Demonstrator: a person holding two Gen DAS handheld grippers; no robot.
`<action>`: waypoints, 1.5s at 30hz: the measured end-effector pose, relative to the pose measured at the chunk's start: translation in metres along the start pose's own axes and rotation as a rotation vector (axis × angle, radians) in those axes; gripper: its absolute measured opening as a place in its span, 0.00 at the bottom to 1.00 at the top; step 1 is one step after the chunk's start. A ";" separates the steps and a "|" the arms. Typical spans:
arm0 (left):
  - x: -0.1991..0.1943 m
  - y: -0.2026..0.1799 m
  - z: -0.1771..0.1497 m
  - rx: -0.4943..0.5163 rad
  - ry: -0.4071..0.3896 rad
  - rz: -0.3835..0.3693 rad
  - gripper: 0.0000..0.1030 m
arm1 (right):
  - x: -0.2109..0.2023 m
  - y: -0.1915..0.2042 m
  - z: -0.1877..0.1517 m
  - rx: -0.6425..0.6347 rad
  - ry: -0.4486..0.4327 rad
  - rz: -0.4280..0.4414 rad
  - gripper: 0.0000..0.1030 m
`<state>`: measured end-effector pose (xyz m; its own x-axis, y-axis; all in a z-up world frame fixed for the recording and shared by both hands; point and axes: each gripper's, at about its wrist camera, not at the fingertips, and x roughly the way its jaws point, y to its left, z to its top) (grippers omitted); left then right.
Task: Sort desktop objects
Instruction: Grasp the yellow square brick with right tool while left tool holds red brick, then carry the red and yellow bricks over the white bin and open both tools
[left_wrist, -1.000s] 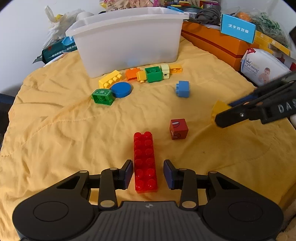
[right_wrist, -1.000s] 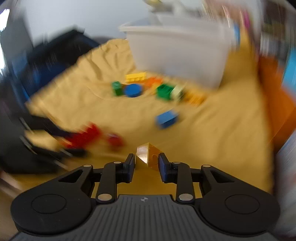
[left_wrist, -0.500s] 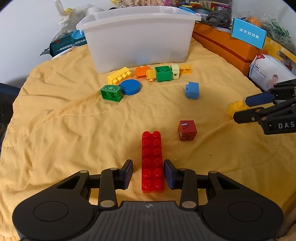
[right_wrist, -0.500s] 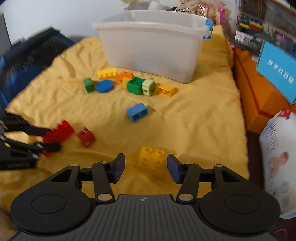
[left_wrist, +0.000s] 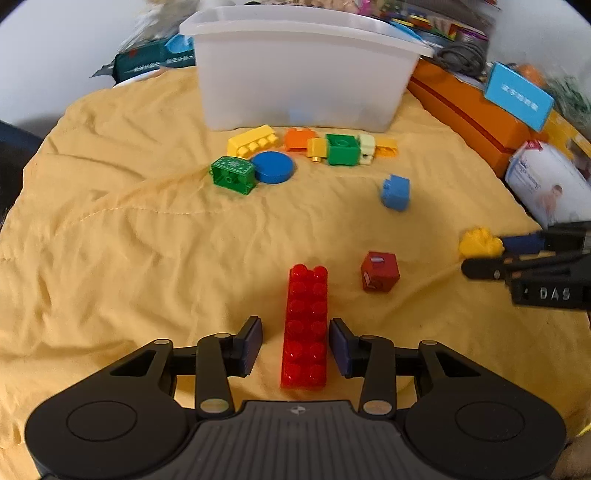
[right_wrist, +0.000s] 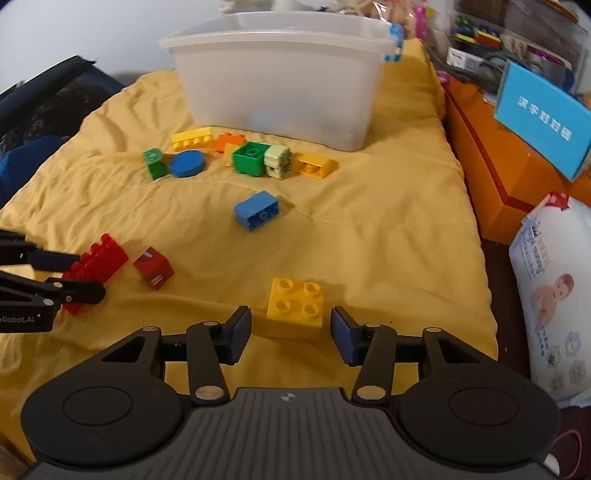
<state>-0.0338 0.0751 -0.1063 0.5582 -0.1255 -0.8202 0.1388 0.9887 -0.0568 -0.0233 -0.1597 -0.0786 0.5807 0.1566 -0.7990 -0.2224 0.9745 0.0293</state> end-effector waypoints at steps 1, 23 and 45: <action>0.000 -0.003 0.000 0.020 -0.001 0.020 0.29 | 0.003 0.000 0.000 0.000 0.009 -0.004 0.43; -0.069 -0.010 0.090 0.154 -0.266 0.039 0.26 | -0.044 0.012 0.061 -0.224 -0.202 -0.003 0.33; 0.022 0.012 0.249 0.095 -0.293 0.105 0.27 | 0.026 -0.030 0.210 -0.024 -0.317 -0.039 0.34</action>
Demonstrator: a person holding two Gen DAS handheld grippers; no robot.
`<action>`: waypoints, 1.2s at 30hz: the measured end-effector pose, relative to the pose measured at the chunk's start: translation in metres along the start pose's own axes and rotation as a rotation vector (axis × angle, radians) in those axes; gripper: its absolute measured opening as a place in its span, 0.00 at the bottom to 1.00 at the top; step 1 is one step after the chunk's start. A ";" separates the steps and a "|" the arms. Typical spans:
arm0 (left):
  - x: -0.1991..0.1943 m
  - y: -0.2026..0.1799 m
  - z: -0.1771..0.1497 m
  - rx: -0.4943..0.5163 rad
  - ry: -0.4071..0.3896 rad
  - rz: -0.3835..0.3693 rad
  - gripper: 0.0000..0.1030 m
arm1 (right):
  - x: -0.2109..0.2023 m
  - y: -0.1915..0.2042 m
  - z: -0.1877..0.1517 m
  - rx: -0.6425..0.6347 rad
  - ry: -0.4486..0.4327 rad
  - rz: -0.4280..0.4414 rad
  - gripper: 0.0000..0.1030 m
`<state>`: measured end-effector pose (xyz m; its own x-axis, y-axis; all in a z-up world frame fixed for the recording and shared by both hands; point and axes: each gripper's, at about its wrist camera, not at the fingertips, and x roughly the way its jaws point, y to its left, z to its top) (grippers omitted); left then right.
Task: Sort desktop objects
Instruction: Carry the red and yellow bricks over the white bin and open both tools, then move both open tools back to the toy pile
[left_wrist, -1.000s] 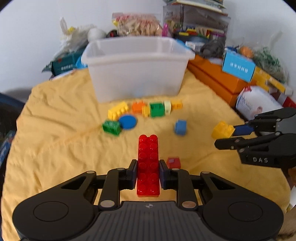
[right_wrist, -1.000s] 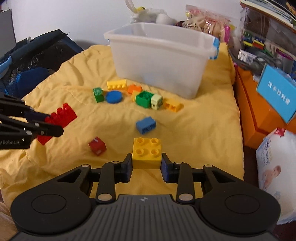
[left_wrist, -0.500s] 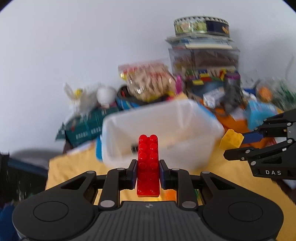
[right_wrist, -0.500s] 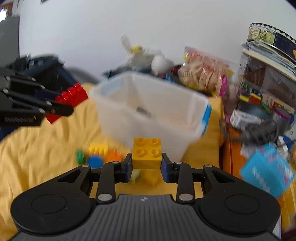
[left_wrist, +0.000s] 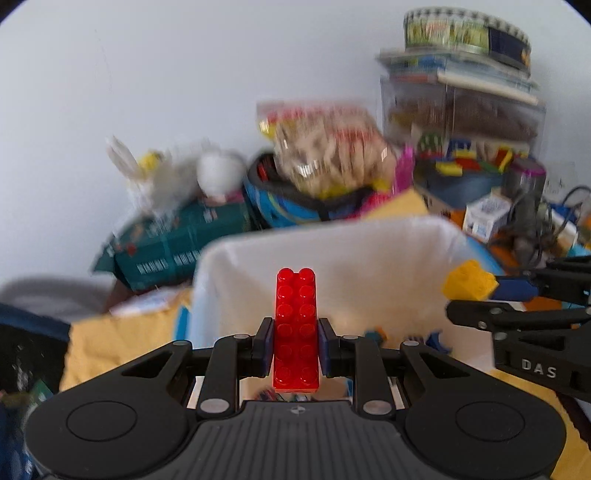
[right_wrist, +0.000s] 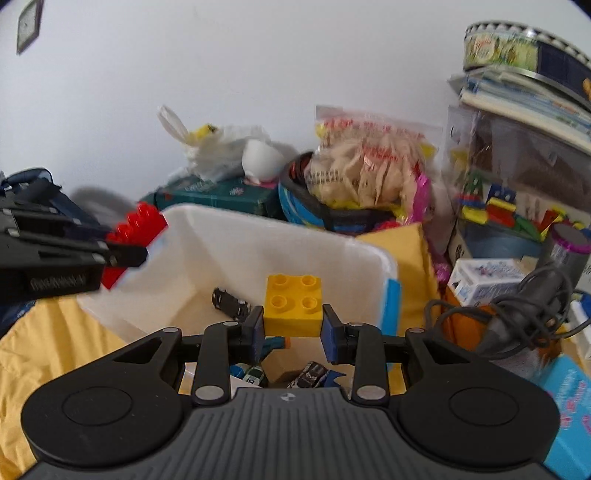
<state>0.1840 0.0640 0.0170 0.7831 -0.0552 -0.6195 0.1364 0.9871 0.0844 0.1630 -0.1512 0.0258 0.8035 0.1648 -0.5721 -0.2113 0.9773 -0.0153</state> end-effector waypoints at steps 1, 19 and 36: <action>0.005 0.000 -0.002 -0.001 0.019 -0.002 0.27 | 0.006 0.001 -0.001 0.002 0.026 0.004 0.35; -0.079 -0.013 -0.059 0.053 -0.015 -0.012 0.68 | -0.072 0.002 -0.031 -0.033 -0.062 0.001 0.58; -0.043 -0.023 -0.165 0.001 0.198 0.045 0.68 | -0.080 0.039 -0.173 -0.099 0.249 0.059 0.37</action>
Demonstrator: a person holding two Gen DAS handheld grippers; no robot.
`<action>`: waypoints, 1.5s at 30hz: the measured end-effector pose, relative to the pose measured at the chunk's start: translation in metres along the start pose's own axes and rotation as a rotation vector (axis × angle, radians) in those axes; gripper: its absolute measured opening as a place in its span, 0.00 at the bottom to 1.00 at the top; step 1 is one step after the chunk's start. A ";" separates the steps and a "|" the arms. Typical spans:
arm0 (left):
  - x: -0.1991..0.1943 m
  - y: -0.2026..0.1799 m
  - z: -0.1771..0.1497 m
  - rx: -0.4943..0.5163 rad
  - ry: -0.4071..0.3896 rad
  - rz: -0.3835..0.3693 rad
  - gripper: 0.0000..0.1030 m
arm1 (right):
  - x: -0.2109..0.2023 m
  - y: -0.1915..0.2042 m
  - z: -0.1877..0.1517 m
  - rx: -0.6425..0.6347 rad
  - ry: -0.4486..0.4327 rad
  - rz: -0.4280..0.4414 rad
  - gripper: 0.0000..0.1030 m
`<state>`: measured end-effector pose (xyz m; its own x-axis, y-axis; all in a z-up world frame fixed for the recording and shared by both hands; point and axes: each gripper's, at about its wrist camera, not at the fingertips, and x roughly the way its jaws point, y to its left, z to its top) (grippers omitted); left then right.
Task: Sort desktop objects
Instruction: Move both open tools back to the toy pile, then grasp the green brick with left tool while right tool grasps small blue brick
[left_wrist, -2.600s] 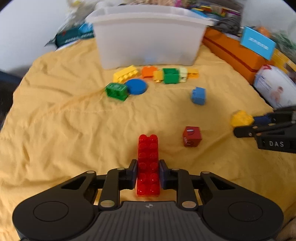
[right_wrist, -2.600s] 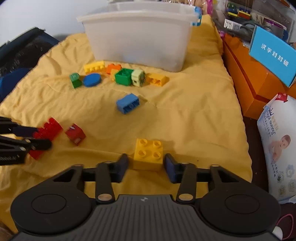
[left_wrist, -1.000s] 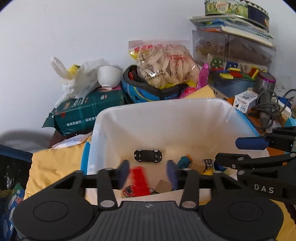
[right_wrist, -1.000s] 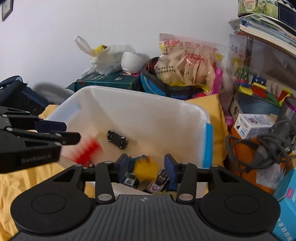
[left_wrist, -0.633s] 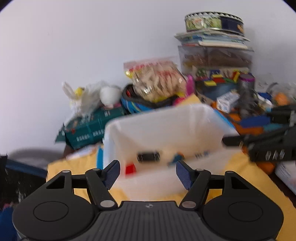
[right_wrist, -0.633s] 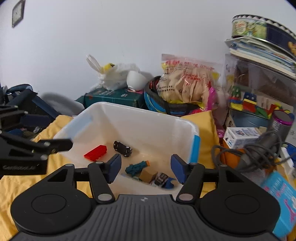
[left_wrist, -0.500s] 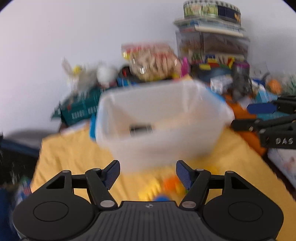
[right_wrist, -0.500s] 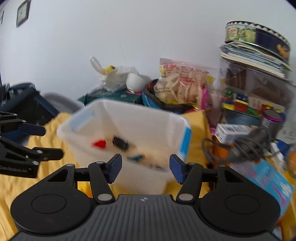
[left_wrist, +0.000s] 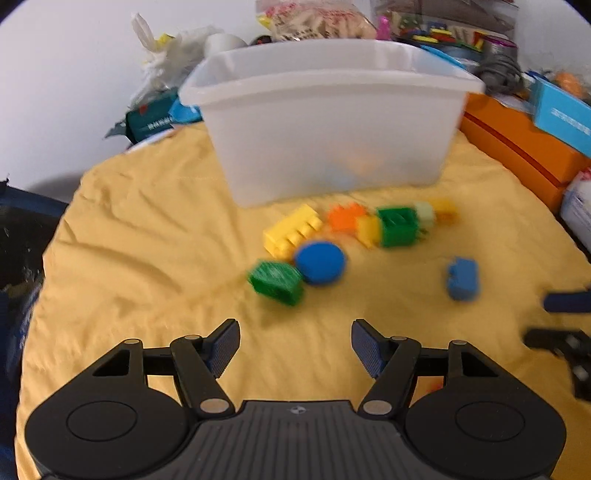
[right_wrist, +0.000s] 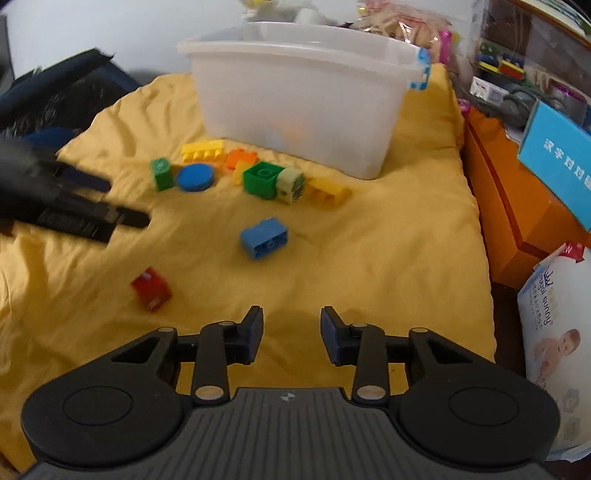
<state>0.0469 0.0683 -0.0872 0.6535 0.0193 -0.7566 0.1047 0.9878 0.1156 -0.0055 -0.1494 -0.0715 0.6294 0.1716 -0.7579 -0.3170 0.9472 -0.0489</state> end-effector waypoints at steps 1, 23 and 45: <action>0.004 0.002 0.005 -0.002 -0.003 -0.002 0.68 | -0.002 0.001 0.000 0.000 -0.006 0.001 0.37; -0.056 -0.036 -0.047 0.057 0.058 -0.258 0.40 | -0.011 0.005 -0.015 0.014 -0.031 -0.015 0.38; -0.066 -0.015 -0.074 -0.079 0.153 -0.270 0.42 | -0.011 0.022 -0.016 -0.031 -0.020 0.027 0.40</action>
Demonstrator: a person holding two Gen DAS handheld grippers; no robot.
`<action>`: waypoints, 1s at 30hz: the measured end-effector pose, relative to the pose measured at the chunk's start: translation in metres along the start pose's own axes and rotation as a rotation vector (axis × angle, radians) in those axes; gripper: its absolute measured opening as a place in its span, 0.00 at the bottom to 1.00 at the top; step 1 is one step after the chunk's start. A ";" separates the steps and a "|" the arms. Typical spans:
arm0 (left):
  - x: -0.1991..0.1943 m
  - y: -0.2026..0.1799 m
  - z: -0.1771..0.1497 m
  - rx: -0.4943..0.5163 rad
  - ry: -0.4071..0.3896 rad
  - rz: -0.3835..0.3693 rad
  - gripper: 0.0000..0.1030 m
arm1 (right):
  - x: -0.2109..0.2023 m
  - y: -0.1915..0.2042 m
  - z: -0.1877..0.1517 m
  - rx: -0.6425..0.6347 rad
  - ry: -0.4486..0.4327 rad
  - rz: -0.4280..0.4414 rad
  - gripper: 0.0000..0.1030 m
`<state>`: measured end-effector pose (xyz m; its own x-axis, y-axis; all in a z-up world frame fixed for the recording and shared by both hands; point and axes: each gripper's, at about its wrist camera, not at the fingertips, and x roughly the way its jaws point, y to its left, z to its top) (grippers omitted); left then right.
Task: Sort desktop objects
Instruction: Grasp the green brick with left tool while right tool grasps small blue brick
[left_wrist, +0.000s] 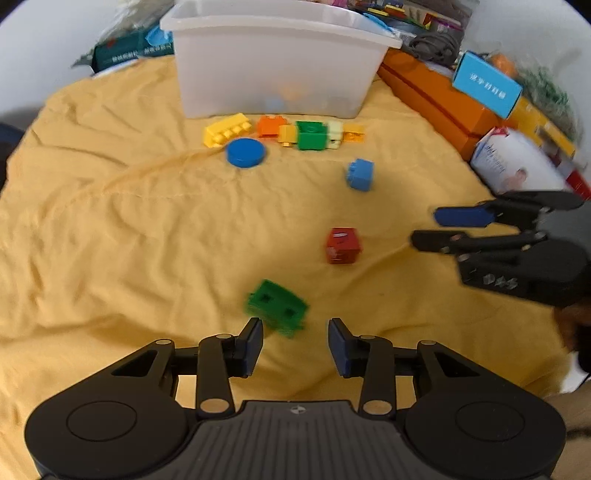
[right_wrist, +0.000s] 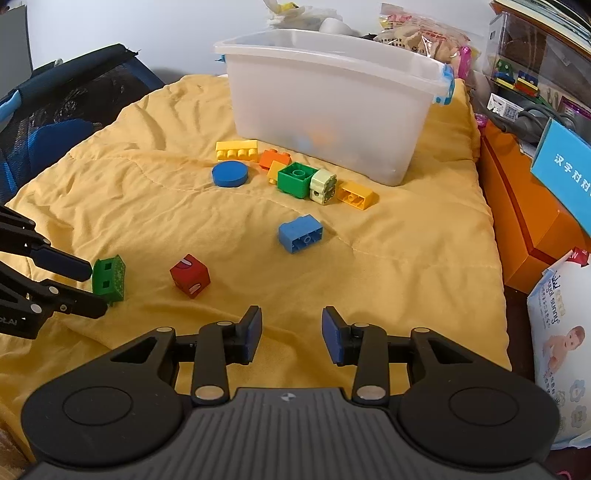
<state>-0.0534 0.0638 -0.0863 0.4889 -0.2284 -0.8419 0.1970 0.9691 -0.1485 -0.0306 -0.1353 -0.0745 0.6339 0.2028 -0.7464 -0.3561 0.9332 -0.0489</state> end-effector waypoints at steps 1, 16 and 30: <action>0.002 -0.002 0.000 -0.003 -0.003 -0.001 0.42 | 0.000 0.000 0.000 -0.001 0.001 -0.001 0.40; 0.020 -0.002 0.010 0.050 -0.022 0.040 0.25 | -0.005 -0.005 0.003 0.026 -0.022 -0.016 0.40; 0.019 -0.002 0.008 0.049 -0.029 0.043 0.26 | 0.054 0.032 0.056 -0.135 -0.020 -0.138 0.37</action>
<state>-0.0378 0.0566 -0.0976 0.5224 -0.1900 -0.8313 0.2162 0.9725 -0.0864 0.0304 -0.0776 -0.0797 0.6964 0.0827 -0.7129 -0.3526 0.9046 -0.2395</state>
